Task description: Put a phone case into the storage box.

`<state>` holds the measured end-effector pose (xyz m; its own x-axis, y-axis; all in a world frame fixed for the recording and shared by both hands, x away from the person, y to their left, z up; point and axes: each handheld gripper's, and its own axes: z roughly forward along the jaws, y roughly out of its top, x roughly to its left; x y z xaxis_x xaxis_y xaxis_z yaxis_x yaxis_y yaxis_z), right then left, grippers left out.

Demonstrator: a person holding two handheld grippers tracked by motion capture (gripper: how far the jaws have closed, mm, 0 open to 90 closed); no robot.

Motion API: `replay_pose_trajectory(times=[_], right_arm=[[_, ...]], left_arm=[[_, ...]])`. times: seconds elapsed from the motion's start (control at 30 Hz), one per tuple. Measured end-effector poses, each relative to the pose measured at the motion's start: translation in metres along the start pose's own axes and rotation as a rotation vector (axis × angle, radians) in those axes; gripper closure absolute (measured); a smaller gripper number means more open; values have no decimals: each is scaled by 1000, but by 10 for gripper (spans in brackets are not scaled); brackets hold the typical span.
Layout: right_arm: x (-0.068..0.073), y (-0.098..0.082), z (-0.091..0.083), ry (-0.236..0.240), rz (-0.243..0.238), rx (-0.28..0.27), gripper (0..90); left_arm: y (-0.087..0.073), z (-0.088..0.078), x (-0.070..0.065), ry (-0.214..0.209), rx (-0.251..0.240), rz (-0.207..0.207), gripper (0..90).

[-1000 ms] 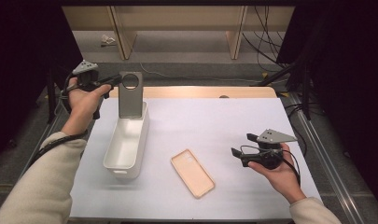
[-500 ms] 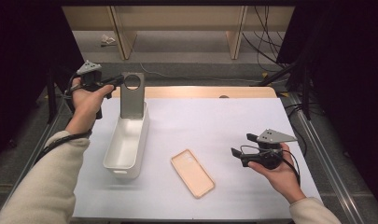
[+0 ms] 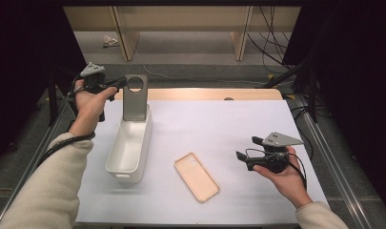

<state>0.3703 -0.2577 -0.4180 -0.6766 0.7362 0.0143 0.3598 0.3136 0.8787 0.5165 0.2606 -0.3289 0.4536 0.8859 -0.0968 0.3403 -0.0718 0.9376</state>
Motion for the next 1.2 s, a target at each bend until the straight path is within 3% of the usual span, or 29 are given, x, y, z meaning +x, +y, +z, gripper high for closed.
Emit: replay_pose_trajectory(times=[1.2], right_arm=[[0, 0, 0, 2, 5, -3, 171]], left_arm=[[-15, 17, 6, 14, 34, -8, 827]])
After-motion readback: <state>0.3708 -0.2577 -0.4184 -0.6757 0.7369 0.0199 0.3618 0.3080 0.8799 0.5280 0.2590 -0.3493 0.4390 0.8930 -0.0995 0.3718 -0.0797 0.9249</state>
